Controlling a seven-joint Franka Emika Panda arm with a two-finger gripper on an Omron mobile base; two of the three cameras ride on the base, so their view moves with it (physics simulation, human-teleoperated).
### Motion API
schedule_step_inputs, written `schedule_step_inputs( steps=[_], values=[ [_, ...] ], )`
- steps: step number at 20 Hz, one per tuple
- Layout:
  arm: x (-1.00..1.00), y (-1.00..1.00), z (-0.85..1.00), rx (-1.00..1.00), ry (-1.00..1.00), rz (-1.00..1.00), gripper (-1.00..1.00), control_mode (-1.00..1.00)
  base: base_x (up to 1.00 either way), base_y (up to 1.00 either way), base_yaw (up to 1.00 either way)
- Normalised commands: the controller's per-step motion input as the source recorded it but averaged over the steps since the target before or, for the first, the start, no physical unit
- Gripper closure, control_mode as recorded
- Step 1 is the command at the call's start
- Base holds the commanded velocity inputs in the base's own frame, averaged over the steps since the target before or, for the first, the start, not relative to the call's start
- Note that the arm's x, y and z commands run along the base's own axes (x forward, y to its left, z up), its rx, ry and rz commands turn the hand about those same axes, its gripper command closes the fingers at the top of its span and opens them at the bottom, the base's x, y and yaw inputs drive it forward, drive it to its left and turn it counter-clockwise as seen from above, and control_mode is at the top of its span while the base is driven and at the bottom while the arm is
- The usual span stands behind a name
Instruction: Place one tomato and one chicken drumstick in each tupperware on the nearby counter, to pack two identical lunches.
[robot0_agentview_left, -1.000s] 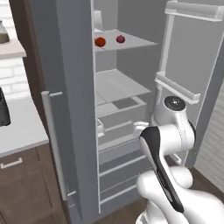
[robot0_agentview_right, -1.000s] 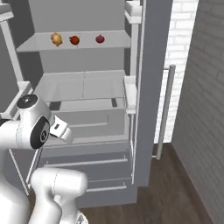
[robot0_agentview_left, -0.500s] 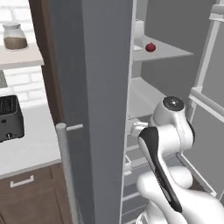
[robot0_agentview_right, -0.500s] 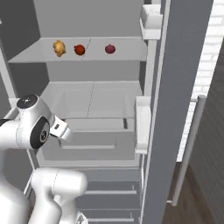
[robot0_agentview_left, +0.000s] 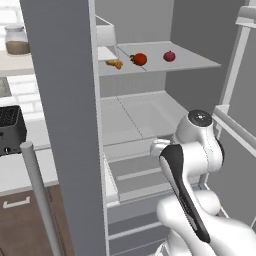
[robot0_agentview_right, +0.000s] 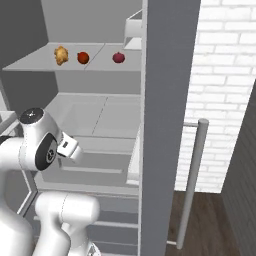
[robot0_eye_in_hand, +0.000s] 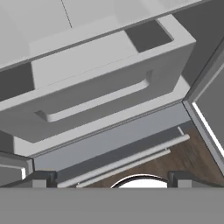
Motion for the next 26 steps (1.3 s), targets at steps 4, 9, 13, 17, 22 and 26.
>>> schedule_step_inputs(
  steps=[4,9,13,17,22,26],
  values=[
    [0.0,0.0,0.0,0.0,0.0,0.0,-1.0,1.0,0.92,-0.01,0.0],
    [0.06,-0.01,0.48,0.0,-0.13,0.04,-1.0,-1.0,0.29,-0.02,0.0],
    [-0.03,0.0,1.0,-0.01,-0.41,0.12,-1.0,-1.0,0.0,0.0,0.0],
    [-0.12,0.0,1.0,-0.05,-0.4,0.14,-1.0,-1.0,0.0,0.0,0.0],
    [-0.37,0.0,1.0,-0.1,-0.37,0.13,-1.0,-1.0,0.0,0.0,0.0],
    [-0.38,-0.02,1.0,-0.08,-0.25,0.08,-1.0,-1.0,0.0,0.0,0.0]
  ],
)
